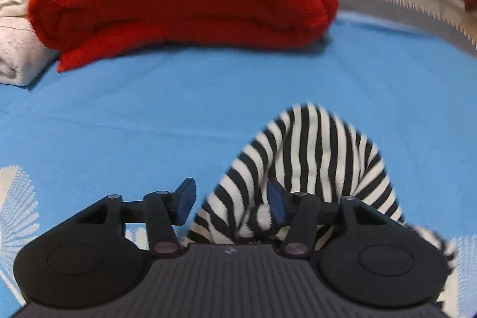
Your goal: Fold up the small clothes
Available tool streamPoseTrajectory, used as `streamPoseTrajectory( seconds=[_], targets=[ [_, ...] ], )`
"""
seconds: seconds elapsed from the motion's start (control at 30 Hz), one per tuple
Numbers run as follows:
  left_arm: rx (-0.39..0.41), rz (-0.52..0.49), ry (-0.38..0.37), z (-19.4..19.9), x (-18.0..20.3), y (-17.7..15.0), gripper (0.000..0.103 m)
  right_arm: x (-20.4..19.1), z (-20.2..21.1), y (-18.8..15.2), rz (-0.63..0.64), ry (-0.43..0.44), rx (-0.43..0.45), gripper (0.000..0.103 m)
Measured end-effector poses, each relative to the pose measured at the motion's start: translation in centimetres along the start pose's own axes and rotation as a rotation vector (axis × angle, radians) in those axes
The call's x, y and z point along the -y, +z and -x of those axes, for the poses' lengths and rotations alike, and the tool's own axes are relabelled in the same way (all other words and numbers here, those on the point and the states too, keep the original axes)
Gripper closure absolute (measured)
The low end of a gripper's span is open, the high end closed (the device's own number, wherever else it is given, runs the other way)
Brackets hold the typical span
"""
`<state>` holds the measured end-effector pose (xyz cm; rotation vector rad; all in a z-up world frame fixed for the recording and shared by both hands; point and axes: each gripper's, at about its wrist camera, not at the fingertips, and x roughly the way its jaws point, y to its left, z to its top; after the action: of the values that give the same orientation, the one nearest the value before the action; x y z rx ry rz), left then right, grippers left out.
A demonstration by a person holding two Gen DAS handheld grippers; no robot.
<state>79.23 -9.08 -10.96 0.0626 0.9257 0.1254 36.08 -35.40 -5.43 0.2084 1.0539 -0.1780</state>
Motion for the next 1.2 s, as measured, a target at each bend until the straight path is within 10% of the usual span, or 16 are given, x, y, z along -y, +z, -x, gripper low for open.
streamPoseTrajectory(
  seconds=[0.07, 0.27, 0.47, 0.67, 0.77, 0.93, 1.2],
  targets=[
    [-0.026, -0.067, 0.013, -0.5, 0.5, -0.2, 0.098, -0.1, -0.3, 0.0, 0.001, 0.004, -0.011, 0.031],
    [0.161, -0.112, -0.067, 8.4, -0.8, -3.4, 0.1, 0.2, 0.3, 1.0, -0.043, 0.004, 0.012, 0.031],
    [0.347, -0.214, -0.323, 26.8, -6.8, -17.6, 0.1, 0.6, 1.7, 1.0, -0.094, 0.014, 0.047, 0.031],
    [-0.022, -0.197, -0.377, 33.5, -13.5, -29.8, 0.091, 1.9, 3.5, 1.2, -0.229, 0.02, 0.11, 0.032],
    [0.004, -0.08, -0.332, 34.0, -16.6, -29.1, 0.071, 1.9, 4.2, 1.2, -0.281, 0.048, 0.133, 0.032],
    [-0.077, 0.19, -0.354, 29.2, -18.9, -27.6, 0.071, 0.5, 4.0, 0.7, -0.292, 0.138, 0.131, 0.058],
    [-0.391, 0.269, -0.388, 22.6, -17.6, -30.0, 0.057, -1.1, -1.3, -0.6, -0.227, 0.212, -0.088, 0.047]
  ],
)
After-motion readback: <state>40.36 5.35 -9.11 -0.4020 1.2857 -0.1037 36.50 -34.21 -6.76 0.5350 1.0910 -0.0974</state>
